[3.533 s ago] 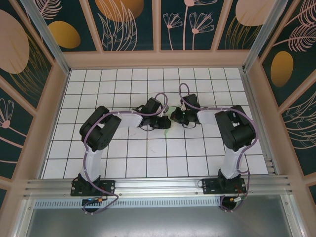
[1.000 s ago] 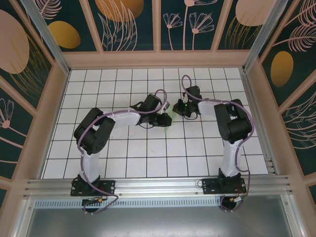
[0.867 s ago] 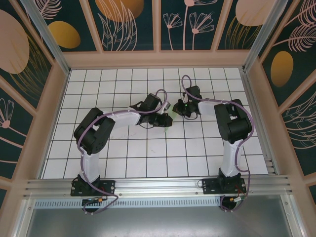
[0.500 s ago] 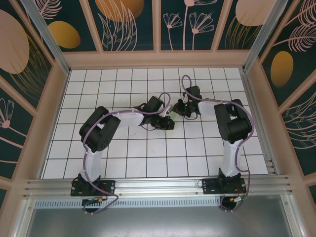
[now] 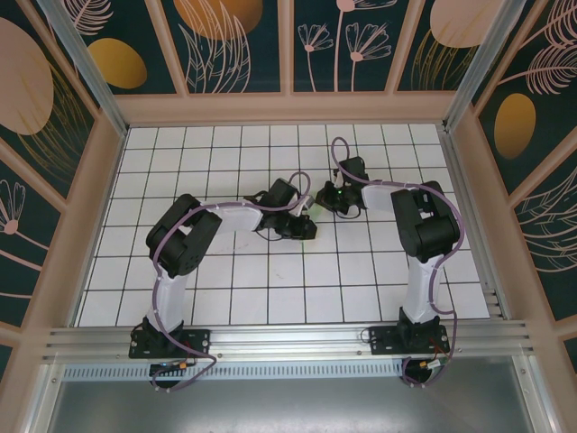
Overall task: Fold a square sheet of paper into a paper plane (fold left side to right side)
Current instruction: Fold the wing for the fifth time at the center of the table.
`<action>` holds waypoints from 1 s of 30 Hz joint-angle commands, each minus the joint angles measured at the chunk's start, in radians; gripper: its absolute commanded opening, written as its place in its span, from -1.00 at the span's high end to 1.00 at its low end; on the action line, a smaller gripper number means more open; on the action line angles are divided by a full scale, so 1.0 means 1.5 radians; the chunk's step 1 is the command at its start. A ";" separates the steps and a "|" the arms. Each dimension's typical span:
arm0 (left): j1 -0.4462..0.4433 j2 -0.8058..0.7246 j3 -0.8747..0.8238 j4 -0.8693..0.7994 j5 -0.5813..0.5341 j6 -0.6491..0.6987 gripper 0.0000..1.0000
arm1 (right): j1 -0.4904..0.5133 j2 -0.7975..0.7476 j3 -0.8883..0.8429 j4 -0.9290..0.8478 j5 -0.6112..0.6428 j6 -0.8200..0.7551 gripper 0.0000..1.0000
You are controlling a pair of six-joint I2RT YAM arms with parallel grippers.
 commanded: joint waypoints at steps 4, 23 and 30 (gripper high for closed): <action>-0.001 0.007 -0.032 0.018 0.029 -0.008 0.64 | -0.004 0.030 -0.009 -0.061 0.057 -0.017 0.81; 0.034 -0.061 0.006 -0.040 -0.006 0.006 0.56 | -0.003 0.032 -0.007 -0.068 0.056 -0.021 0.81; 0.036 -0.004 0.039 -0.051 0.014 0.026 0.54 | -0.003 0.031 -0.006 -0.070 0.056 -0.020 0.81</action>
